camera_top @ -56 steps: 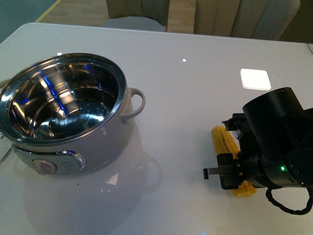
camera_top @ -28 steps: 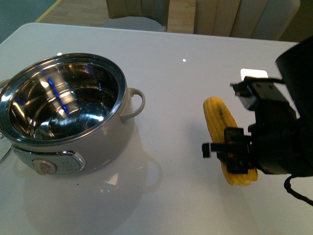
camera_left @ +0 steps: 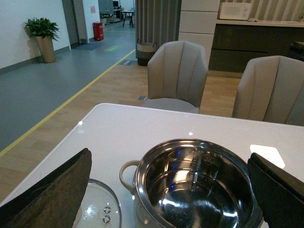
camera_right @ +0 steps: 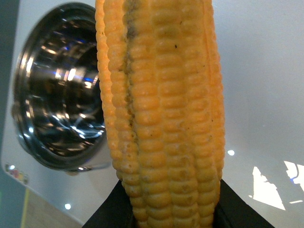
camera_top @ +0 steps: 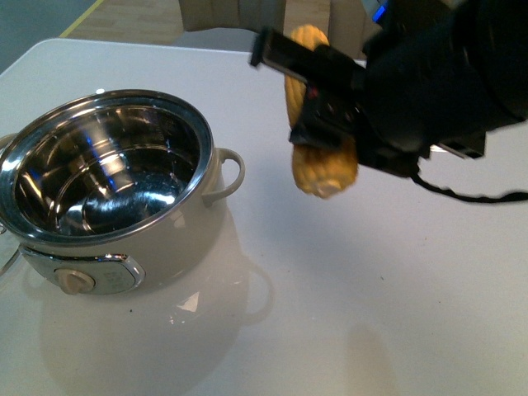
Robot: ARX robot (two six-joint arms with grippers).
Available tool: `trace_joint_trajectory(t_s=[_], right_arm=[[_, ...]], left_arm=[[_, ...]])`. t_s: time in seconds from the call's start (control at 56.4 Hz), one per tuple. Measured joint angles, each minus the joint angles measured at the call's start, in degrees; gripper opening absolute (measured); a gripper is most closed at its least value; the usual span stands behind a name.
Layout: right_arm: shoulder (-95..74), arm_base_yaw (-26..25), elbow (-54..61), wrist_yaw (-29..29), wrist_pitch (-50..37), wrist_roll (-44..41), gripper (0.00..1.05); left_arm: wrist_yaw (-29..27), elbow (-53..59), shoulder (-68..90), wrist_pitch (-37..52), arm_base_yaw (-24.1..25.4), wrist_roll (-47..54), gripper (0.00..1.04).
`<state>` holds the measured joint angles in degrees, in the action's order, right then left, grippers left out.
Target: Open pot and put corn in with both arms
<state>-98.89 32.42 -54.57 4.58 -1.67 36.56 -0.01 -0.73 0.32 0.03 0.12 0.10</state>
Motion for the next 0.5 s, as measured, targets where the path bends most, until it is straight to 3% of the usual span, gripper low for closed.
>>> trace_joint_trajectory(t_s=[0.496], right_arm=[[-13.4, 4.4, -18.7, -0.4, 5.9, 7.0, 0.23]], left_arm=[[0.0, 0.0, 0.0, 0.0, 0.0, 0.0, 0.98]])
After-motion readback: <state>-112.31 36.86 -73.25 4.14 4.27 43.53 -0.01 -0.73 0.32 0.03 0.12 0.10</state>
